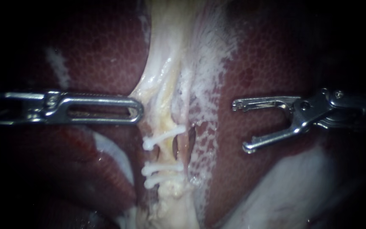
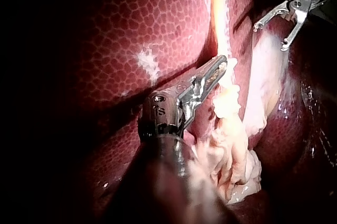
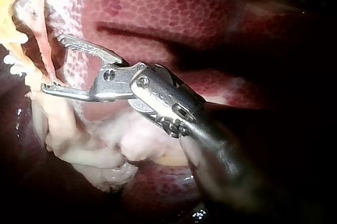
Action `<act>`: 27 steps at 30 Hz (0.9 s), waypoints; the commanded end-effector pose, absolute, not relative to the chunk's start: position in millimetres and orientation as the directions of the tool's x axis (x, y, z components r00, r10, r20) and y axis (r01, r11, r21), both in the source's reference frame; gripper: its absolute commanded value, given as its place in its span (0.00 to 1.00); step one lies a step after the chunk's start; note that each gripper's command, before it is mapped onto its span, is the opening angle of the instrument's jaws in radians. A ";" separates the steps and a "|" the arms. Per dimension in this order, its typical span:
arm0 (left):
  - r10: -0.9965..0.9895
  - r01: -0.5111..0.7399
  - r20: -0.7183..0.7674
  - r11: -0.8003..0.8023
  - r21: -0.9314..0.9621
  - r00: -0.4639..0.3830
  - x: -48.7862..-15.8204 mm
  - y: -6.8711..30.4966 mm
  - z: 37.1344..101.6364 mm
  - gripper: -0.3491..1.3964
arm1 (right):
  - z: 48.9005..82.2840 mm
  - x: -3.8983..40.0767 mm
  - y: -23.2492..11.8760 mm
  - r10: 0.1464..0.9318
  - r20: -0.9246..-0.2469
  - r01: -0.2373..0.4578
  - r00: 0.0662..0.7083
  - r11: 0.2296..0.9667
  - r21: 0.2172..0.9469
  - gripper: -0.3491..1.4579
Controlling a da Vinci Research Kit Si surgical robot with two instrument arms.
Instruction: Going back third clip left tube
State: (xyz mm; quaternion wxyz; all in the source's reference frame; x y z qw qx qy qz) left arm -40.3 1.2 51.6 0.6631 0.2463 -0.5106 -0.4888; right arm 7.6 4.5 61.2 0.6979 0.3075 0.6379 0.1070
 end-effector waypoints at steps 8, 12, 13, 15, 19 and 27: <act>-0.900 0.399 0.437 0.401 0.825 0.003 -40.5 1.3 52.0 0.00 | 61.2 8.1 4.3 0.541 -0.826 0.241 0.161 0.790 0.564 0.52; -0.899 0.401 0.437 0.402 0.823 0.005 -40.9 1.4 52.7 0.00 | 61.2 8.1 4.3 0.541 -0.826 0.241 0.161 0.789 0.564 0.52; -0.900 0.404 0.436 0.403 0.821 0.010 -41.0 1.4 52.9 0.00 | 61.2 8.1 4.3 0.541 -0.825 0.241 0.161 0.789 0.564 0.52; -0.900 0.406 0.436 0.404 0.820 0.015 -41.4 1.3 53.6 0.00 | 61.1 8.1 4.3 0.541 -0.825 0.241 0.161 0.790 0.564 0.52; -0.900 0.408 0.435 0.409 0.816 0.033 -42.5 1.0 55.2 0.00 | 61.1 8.1 4.3 0.541 -0.826 0.241 0.161 0.790 0.564 0.52; -0.897 0.407 0.439 0.418 0.812 0.046 -43.9 1.1 56.5 0.00 | 61.0 8.1 4.2 0.541 -0.825 0.241 0.161 0.789 0.564 0.52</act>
